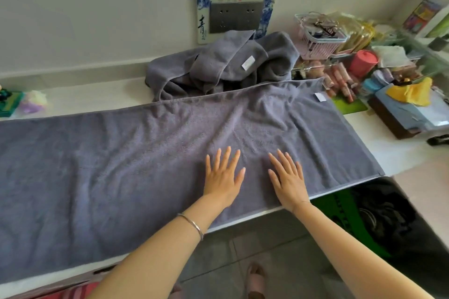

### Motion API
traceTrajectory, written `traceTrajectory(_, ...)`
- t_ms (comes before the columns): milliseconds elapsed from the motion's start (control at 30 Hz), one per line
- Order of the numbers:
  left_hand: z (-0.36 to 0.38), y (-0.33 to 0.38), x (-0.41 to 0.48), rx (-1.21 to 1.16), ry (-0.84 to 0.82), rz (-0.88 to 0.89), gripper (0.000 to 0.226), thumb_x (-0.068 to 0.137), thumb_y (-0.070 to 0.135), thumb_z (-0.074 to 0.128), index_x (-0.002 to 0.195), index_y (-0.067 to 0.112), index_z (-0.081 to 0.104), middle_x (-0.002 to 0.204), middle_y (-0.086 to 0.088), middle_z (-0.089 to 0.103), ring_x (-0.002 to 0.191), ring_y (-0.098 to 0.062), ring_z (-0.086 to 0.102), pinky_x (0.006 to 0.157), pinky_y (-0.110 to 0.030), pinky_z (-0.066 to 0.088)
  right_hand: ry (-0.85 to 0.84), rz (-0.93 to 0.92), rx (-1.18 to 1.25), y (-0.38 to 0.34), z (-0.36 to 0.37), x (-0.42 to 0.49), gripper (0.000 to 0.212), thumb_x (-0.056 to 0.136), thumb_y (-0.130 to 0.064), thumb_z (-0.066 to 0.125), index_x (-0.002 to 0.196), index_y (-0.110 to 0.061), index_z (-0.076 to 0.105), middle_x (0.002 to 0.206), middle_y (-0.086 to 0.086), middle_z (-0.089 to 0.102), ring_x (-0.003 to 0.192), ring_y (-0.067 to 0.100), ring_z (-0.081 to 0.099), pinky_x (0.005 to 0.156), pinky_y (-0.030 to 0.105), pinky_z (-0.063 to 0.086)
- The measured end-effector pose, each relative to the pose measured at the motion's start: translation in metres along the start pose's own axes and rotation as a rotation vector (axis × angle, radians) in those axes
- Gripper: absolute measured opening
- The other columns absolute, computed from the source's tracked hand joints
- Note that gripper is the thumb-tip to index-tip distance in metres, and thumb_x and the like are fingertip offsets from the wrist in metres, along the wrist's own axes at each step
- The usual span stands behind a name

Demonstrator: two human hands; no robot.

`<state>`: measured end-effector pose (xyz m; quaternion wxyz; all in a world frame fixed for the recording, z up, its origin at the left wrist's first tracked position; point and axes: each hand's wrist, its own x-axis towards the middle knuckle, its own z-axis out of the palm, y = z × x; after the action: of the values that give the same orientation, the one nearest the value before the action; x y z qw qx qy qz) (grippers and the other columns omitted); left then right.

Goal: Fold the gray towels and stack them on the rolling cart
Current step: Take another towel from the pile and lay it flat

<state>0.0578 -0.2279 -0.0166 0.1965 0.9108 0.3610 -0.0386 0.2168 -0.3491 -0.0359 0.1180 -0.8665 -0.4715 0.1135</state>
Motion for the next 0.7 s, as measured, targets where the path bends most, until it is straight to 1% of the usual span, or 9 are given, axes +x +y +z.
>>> traceTrajectory(133,0.013,0.04,0.029,0.002,-0.022,-0.002,0.067,0.089,0.057,-0.008,0.15,0.029,-0.008,0.159,0.002,-0.012,0.145,-0.023,-0.015,0.116,-0.047,-0.013,0.128,0.074,0.027,0.054,-0.025,0.032,0.052,0.097,-0.045,0.028,0.144,-0.024,0.035,0.155,0.0,0.024,0.145,0.021,0.014,0.118,0.039,0.005)
traceTrajectory(200,0.023,0.057,0.043,0.023,-0.011,-0.005,0.079,0.077,0.058,-0.019,0.15,0.03,-0.01,0.159,0.002,-0.012,0.146,-0.023,-0.013,0.116,-0.047,-0.011,0.096,0.148,0.026,0.088,-0.034,0.045,0.048,0.1,-0.037,0.034,0.146,-0.026,0.03,0.157,-0.001,0.018,0.146,0.02,0.009,0.118,0.039,0.002)
traceTrajectory(367,0.047,0.087,0.064,0.129,-0.011,-0.067,0.078,0.076,0.057,-0.017,0.149,0.032,-0.008,0.159,-0.001,-0.011,0.146,-0.029,-0.01,0.111,-0.055,-0.013,-0.039,0.114,-0.099,0.146,-0.038,0.044,0.064,0.091,-0.063,0.007,0.149,-0.037,0.006,0.154,-0.015,-0.008,0.146,0.014,-0.007,0.117,0.035,-0.01)
traceTrajectory(433,0.054,0.095,0.062,0.149,0.007,-0.104,0.07,0.087,0.056,0.0,0.15,0.028,0.009,0.159,-0.007,0.009,0.145,-0.034,0.009,0.113,-0.06,-0.004,-0.046,0.062,-0.055,0.153,-0.04,0.043,0.073,0.083,-0.065,-0.001,0.149,-0.036,0.01,0.153,-0.016,-0.004,0.146,0.013,-0.005,0.117,0.033,-0.011)
traceTrajectory(500,0.058,0.1,0.064,0.133,0.024,-0.119,0.064,0.093,0.054,0.014,0.146,0.022,0.032,0.151,-0.011,0.034,0.138,-0.036,0.032,0.111,-0.062,0.017,0.019,0.067,0.033,0.163,-0.048,0.051,0.07,0.087,-0.062,0.009,0.147,-0.032,0.024,0.157,-0.009,0.011,0.146,0.016,0.004,0.117,0.036,-0.005)
traceTrajectory(533,0.058,0.101,0.067,0.137,0.036,-0.126,0.064,0.094,0.055,0.012,0.145,0.021,0.034,0.15,-0.011,0.036,0.137,-0.035,0.035,0.11,-0.062,0.022,0.073,0.1,0.071,0.171,-0.054,0.059,0.063,0.091,-0.058,0.019,0.145,-0.028,0.03,0.157,-0.005,0.019,0.146,0.019,0.009,0.118,0.038,-0.001)
traceTrajectory(600,0.052,0.106,0.076,0.13,0.031,-0.131,0.07,0.09,0.059,-0.007,0.149,0.026,0.013,0.157,-0.008,0.019,0.144,-0.033,0.019,0.112,-0.06,0.012,0.149,0.237,0.123,0.192,-0.065,0.077,0.053,0.096,-0.045,0.039,0.143,-0.021,0.034,0.155,0.003,0.024,0.144,0.024,0.015,0.118,0.042,0.006)
traceTrajectory(667,0.052,0.113,0.086,0.131,0.038,-0.116,0.071,0.08,0.06,-0.017,0.145,0.032,-0.013,0.16,-0.002,-0.006,0.146,-0.029,-0.006,0.113,-0.056,-0.007,0.155,0.402,0.168,0.211,-0.076,0.093,0.058,0.094,-0.038,0.049,0.144,-0.014,0.032,0.154,0.009,0.025,0.142,0.029,0.02,0.117,0.042,0.012)
traceTrajectory(700,0.052,0.117,0.089,0.126,0.034,-0.12,0.07,0.077,0.059,-0.018,0.142,0.034,-0.018,0.159,-0.001,-0.011,0.146,-0.028,-0.012,0.112,-0.056,-0.011,0.163,0.461,0.186,0.22,-0.08,0.1,0.06,0.093,-0.037,0.052,0.143,-0.01,0.032,0.152,0.012,0.029,0.139,0.031,0.024,0.115,0.042,0.017)
